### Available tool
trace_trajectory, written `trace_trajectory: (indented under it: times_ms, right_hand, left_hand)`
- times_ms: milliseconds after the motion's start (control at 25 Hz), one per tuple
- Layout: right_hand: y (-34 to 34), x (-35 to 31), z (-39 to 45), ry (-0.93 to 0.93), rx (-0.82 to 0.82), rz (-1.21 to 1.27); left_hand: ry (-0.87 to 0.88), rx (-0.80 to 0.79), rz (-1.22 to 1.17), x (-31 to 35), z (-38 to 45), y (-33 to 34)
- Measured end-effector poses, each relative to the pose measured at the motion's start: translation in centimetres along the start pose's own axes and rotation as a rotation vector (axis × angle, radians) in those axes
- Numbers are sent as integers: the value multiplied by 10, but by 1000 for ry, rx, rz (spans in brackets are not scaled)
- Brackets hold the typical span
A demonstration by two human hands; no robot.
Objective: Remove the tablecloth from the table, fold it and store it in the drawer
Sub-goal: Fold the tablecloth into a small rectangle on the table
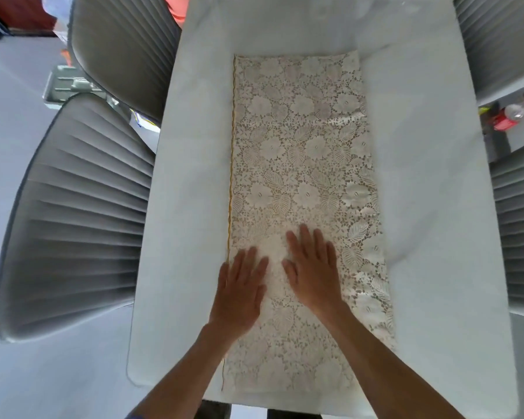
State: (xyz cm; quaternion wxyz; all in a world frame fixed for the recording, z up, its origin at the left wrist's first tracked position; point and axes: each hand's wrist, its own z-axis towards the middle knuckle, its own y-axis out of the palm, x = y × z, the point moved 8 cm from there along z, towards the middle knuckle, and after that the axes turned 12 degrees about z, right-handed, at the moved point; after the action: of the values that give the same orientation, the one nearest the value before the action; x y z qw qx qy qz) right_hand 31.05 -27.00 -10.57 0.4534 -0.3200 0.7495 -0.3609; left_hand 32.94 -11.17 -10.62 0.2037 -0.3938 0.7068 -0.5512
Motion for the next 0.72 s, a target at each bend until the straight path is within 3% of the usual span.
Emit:
trace_trajectory:
  times_ms: [320,400,560,720]
  right_hand:
    - [10,57,-136,241,57,15]
    - [16,64,-176,300,76,39]
    - [19,86,-212,428,62,88]
    - [-12,131,-217,713,233,317]
  left_hand:
    - [-114,-119,71,-16,-51,9]
    - [-210,-63,43,-17,-71,3]
    - [-451,95,-395,-14,-117,10]
    - [-402,-37,-656,-15,-132,24]
